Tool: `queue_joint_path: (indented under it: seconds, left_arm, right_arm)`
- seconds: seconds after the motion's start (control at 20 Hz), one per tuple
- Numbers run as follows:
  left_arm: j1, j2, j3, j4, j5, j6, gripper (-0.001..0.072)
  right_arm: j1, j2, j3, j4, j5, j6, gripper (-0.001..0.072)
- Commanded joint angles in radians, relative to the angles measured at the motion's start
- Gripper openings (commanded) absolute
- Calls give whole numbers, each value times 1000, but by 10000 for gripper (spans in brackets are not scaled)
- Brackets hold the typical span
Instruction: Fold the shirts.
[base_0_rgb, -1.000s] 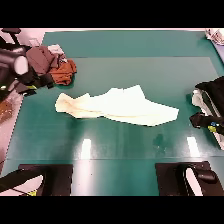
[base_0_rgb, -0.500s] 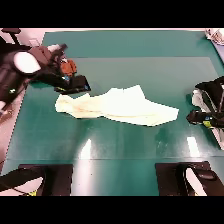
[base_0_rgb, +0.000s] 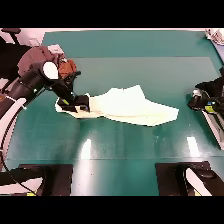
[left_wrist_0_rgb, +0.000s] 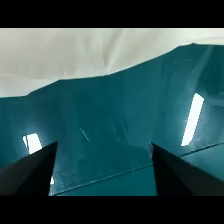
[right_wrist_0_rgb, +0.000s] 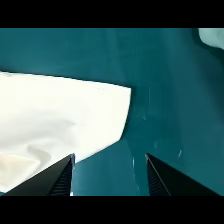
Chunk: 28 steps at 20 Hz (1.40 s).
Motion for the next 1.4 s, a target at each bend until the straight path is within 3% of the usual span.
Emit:
queue_joint_path:
  seconds: [0.0, 0.2, 0.4, 1.15, 1.2, 1.25, 1.3, 1.35]
  left_arm:
    - [0, -5, -44, -4, 70, -60, 675]
    - [0, -28, -44, -87, 214, -109, 675]
    - [0, -119, -44, -129, 177, -98, 674]
    - [0, -114, 24, -125, 237, -112, 672]
    - [0, -114, 24, -116, 229, -111, 651]
    - [0, -114, 24, -92, 216, -111, 543]
    - [0, -114, 24, -60, 200, -111, 495]
    - [0, -114, 24, -34, 185, -111, 493]
  right_arm:
    - [53, -18, 21, -2, -2, -4, 504]
    - [69, -18, 21, -2, 19, -11, 504]
    - [69, -17, 21, -2, 35, -11, 504]
    - [69, 42, -24, -43, 57, -11, 504]
    - [69, 42, -31, -42, 57, -11, 504]
    - [69, 42, -36, -43, 58, -11, 504]
    - [69, 42, -35, -42, 56, -11, 504]
    - [69, 42, -35, -43, 54, -11, 504]
